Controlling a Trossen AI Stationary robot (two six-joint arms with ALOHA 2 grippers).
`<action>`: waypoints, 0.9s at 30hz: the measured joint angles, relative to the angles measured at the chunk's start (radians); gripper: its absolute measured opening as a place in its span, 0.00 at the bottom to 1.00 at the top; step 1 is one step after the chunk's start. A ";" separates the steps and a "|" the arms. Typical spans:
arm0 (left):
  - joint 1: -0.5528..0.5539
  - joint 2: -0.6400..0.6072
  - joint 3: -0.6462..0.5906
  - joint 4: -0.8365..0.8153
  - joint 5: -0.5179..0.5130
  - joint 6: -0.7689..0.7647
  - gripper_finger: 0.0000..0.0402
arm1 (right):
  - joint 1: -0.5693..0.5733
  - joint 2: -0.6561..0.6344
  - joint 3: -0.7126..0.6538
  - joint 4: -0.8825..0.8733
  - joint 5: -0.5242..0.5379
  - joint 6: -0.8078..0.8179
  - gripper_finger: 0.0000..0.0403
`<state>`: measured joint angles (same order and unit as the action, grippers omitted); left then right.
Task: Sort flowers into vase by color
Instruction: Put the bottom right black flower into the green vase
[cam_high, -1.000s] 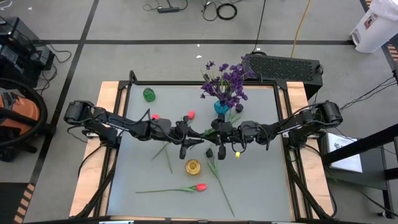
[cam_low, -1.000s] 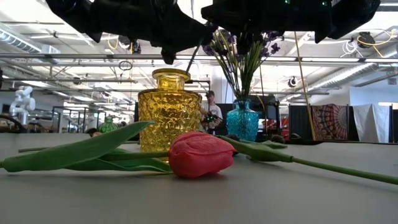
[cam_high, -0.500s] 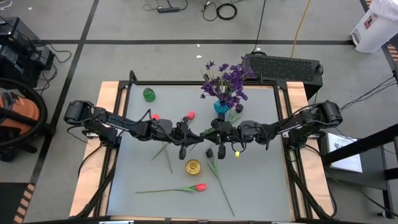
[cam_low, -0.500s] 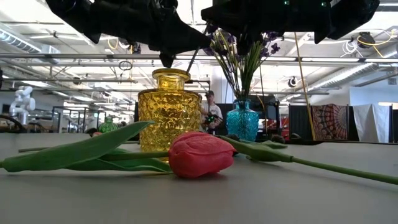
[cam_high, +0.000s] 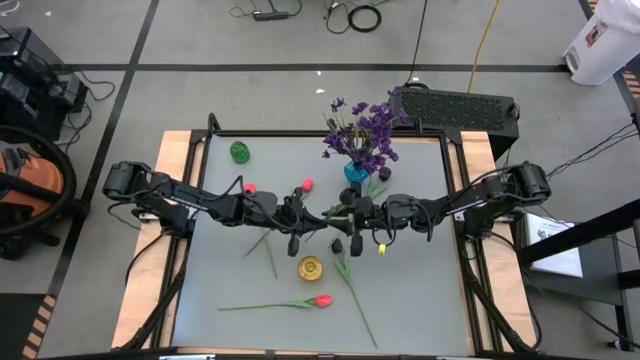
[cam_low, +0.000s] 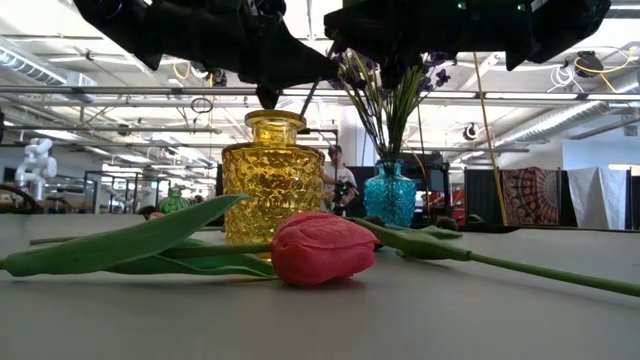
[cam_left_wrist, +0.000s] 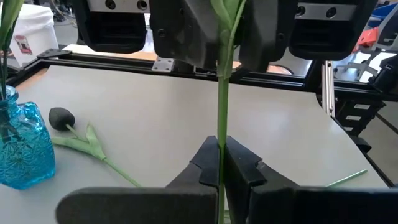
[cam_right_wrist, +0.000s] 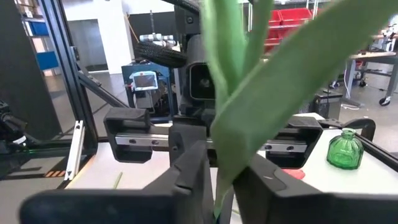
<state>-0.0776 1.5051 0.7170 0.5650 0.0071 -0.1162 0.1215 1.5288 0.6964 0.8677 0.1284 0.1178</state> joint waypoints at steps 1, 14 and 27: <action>0.000 0.000 0.000 0.000 0.000 0.000 0.01 | 0.000 0.000 0.000 -0.003 0.000 -0.006 0.20; 0.000 0.000 0.000 0.001 0.000 0.000 0.02 | 0.001 -0.012 0.000 -0.060 0.000 -0.010 0.39; 0.000 -0.001 0.000 0.001 0.000 0.020 0.04 | 0.022 -0.279 0.000 -0.484 0.001 -0.010 0.40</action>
<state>-0.0779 1.5039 0.7166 0.5656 0.0071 -0.0958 0.1430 1.2498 0.6964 0.3842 0.1290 0.1080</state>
